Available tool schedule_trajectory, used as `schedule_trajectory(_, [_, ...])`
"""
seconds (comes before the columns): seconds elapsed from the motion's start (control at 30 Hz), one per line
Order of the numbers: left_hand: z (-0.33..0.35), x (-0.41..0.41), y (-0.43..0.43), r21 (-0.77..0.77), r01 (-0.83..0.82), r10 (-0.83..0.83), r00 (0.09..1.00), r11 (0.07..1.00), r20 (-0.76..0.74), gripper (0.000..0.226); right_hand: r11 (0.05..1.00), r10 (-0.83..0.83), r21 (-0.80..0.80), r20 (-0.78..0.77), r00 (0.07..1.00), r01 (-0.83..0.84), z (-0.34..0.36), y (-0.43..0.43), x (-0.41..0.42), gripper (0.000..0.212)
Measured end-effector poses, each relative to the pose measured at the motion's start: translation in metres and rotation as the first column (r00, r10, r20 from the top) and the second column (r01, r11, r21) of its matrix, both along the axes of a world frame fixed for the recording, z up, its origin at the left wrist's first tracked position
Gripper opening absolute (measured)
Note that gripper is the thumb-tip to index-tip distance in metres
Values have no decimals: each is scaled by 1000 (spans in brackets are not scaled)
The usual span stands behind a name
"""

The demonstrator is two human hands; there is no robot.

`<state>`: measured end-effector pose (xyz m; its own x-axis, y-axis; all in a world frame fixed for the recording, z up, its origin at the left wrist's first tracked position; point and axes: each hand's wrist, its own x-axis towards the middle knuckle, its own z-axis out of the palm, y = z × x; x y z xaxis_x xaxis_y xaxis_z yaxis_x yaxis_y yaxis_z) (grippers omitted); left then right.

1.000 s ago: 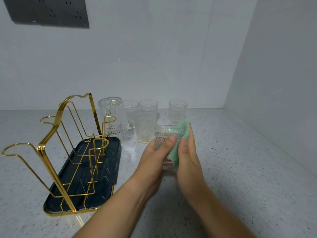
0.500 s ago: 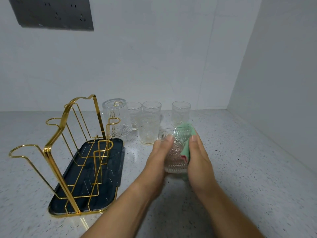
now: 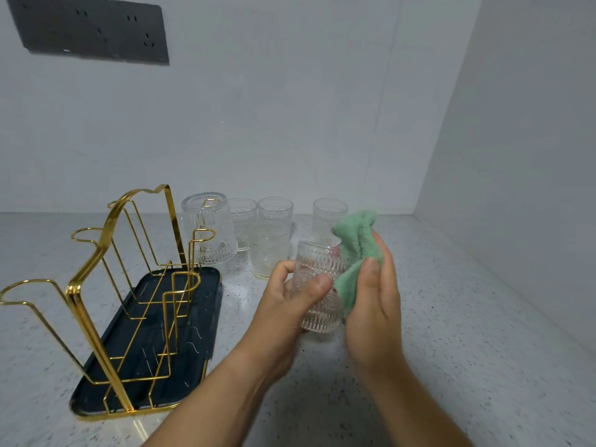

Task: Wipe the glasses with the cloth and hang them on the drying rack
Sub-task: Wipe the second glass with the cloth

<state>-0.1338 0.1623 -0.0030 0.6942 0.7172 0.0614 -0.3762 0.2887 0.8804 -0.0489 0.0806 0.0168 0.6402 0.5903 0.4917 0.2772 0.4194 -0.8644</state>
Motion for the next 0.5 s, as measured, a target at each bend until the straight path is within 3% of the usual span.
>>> schedule_trajectory(0.17, [2,-1,0,-3,16,-16,999,1000,40,49,993,74,-99,85,994,-65,1,-8,13,54])
schedule_trajectory(0.33, [3,-4,5,-26,34,-32,997,999,64,62,953,146,-296,280,949,-60,16,-14,30,39])
schedule_trajectory(0.5, [5,-7,5,-6,129,-128,990,992,58,55,868,304,-491,399,865,-78,43,-29,42,32])
